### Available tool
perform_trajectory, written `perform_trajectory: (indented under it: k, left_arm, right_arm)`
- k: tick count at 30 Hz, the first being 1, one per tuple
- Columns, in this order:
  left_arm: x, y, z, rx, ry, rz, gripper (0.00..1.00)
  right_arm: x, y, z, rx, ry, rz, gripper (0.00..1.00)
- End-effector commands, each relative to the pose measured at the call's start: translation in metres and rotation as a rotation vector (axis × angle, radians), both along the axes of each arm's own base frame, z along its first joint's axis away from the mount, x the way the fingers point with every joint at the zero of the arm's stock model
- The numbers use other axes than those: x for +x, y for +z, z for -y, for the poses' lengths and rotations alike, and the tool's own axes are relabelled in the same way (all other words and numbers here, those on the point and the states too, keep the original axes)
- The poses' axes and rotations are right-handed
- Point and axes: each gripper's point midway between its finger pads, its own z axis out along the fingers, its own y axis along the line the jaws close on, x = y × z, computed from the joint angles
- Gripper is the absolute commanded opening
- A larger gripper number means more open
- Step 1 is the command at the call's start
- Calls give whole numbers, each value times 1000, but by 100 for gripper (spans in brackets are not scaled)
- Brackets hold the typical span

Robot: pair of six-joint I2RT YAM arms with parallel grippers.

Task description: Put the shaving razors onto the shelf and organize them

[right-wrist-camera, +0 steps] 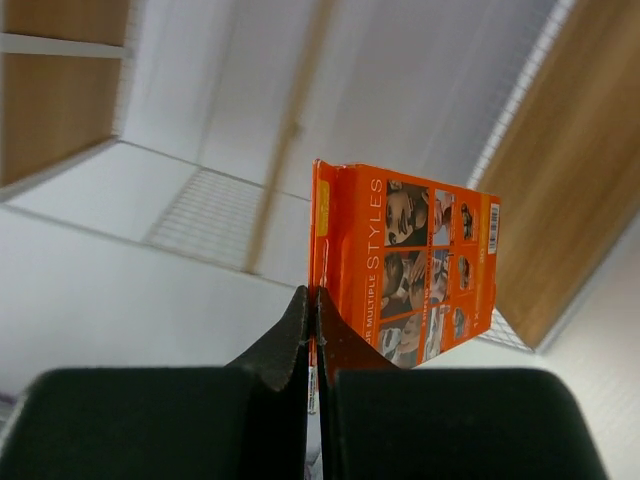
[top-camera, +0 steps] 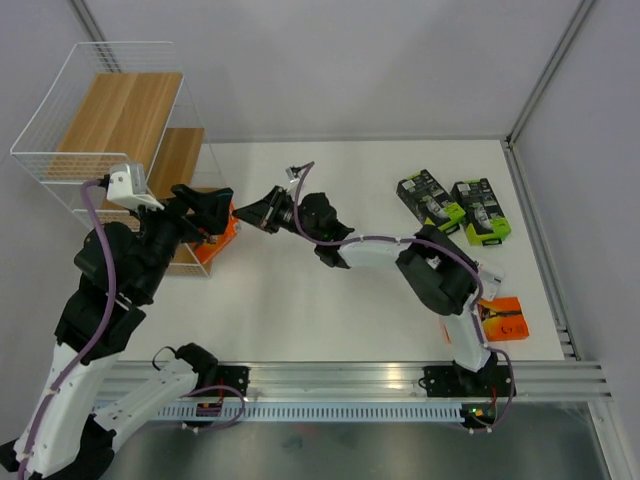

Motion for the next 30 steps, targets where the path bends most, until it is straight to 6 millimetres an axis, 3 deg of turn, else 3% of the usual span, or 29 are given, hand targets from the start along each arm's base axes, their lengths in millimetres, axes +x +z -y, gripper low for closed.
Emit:
perform_trajectory:
  k: [1, 2, 3, 4, 8, 9, 10, 13, 14, 16, 20, 22, 26, 30]
  left_arm:
    - [-4, 9, -11, 15, 38, 37, 100]
    - [-1, 3, -12, 27, 48, 26, 100]
    - [1, -1, -14, 35, 66, 16, 100]
    - [4, -5, -13, 43, 68, 4, 100]
    - [4, -7, -7, 43, 37, -3, 100]
    - [3, -6, -7, 41, 37, 0, 100]
    - [1, -5, -8, 37, 37, 6, 100]
    - [0, -6, -11, 35, 48, 7, 100]
    - [1, -7, -11, 39, 49, 3, 100]
    - [2, -9, -8, 40, 38, -4, 100]
    - [4, -16, -4, 23, 29, -25, 100]
    - [6, -17, -1, 27, 22, -32, 100]
    - [10, -19, -2, 40, 35, -39, 100]
    - [11, -19, 0, 38, 35, -45, 100]
  right_arm:
    - [7, -28, -18, 112, -16, -52, 0]
    - [9, -32, -22, 136, -14, -60, 1]
    - [11, -20, -29, 195, -8, -40, 1]
    - [13, -42, -36, 201, -3, -92, 0]
    - [6, -62, -50, 162, 4, -123, 0]
    - [1, -80, -51, 102, -5, -150, 0]
    - [-1, -79, -50, 83, -13, -155, 0]
    - [-4, -113, -46, -25, -40, -246, 1]
    - [-4, -132, -42, -53, -52, -370, 0]
    - [-2, -129, -39, -9, -50, -434, 1]
    - [27, -92, -31, 100, -73, -433, 1]
    - [34, -80, -31, 73, -99, -391, 0]
    - [30, -94, -38, -48, -138, -374, 0]
    - [40, -115, -24, 14, -170, -456, 0]
